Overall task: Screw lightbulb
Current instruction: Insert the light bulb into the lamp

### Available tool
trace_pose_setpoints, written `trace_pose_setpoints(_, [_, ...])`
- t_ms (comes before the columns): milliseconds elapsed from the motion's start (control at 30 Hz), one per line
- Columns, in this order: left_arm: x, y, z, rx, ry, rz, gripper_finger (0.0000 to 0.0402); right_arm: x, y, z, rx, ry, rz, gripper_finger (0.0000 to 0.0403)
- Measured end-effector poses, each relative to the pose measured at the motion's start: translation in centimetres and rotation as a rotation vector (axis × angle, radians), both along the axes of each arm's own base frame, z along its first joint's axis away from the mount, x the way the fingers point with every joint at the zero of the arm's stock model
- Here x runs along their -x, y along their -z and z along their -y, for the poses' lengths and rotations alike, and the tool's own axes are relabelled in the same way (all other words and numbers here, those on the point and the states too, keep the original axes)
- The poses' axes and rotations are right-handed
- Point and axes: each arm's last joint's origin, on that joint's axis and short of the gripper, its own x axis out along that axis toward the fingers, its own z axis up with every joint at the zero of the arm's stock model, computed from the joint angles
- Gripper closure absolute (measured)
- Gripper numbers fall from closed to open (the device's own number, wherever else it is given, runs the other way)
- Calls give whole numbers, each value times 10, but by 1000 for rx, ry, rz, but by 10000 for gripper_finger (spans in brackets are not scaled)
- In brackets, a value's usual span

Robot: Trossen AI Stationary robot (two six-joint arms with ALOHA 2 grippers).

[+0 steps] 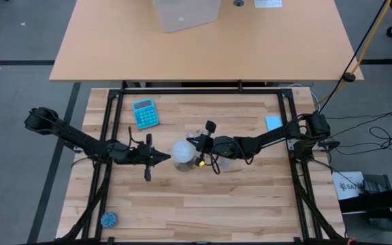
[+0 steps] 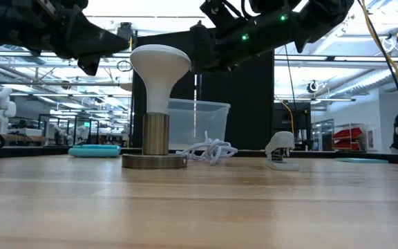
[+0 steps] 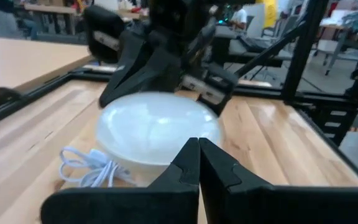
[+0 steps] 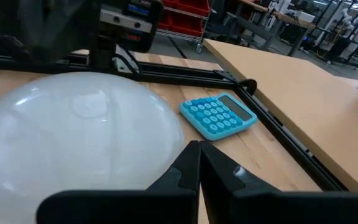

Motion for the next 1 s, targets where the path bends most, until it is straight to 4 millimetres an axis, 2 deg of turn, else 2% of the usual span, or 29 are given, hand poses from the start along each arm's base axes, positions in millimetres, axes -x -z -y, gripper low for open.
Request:
trace_pose_setpoints(467, [-6,6,-1,15,3,-31,402,0,0,0,-8,6,2,403])
trace_pose_setpoints(1000, [-6,8,-6,41,-63,-49,401,3,1,-16,10,19,-16,403])
